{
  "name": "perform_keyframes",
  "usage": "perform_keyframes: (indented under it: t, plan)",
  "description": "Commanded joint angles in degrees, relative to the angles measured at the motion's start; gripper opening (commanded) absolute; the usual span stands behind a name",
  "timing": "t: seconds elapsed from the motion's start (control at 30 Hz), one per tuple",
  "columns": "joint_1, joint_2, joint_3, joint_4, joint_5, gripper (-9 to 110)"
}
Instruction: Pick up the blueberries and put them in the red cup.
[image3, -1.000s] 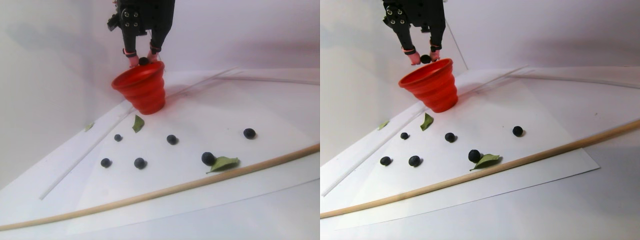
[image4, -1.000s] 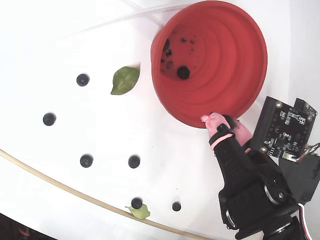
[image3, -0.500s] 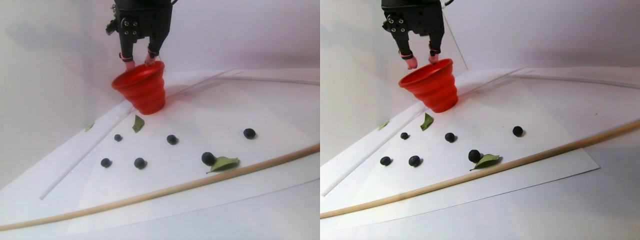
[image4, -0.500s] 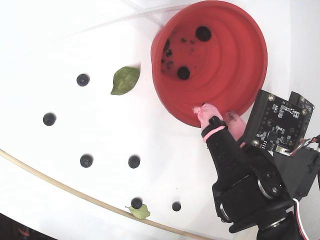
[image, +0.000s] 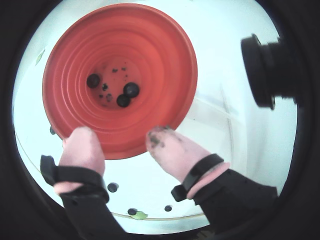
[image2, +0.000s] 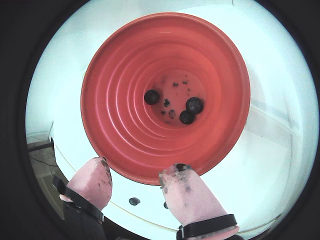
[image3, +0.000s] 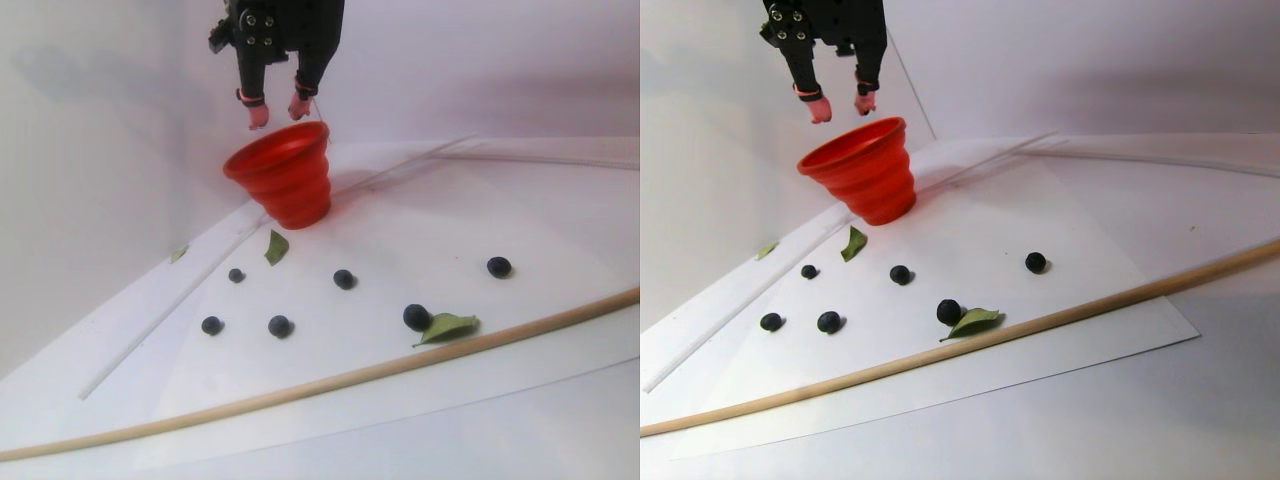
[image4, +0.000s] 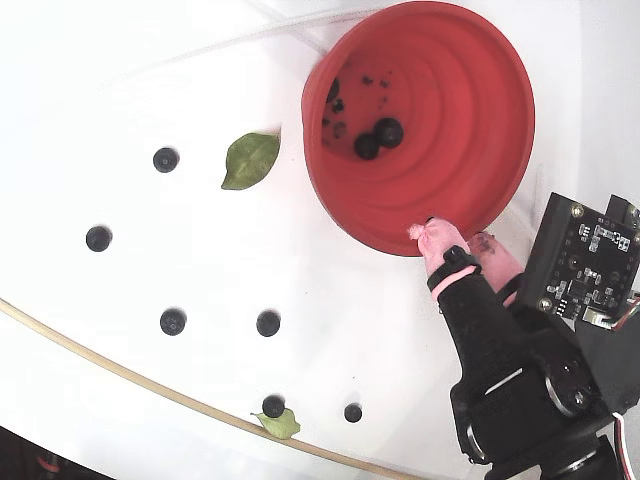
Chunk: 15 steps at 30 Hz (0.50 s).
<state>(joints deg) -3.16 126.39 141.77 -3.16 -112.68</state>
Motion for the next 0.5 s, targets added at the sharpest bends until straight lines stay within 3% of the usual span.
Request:
perform_keyframes:
  t: [0.0, 0.47]
  plan:
    - [-2.11, 7.29, -1.23, 3.52, -0.62, 18]
    - [-1.23, 15.21, 0.97, 17.31, -1.85, 18]
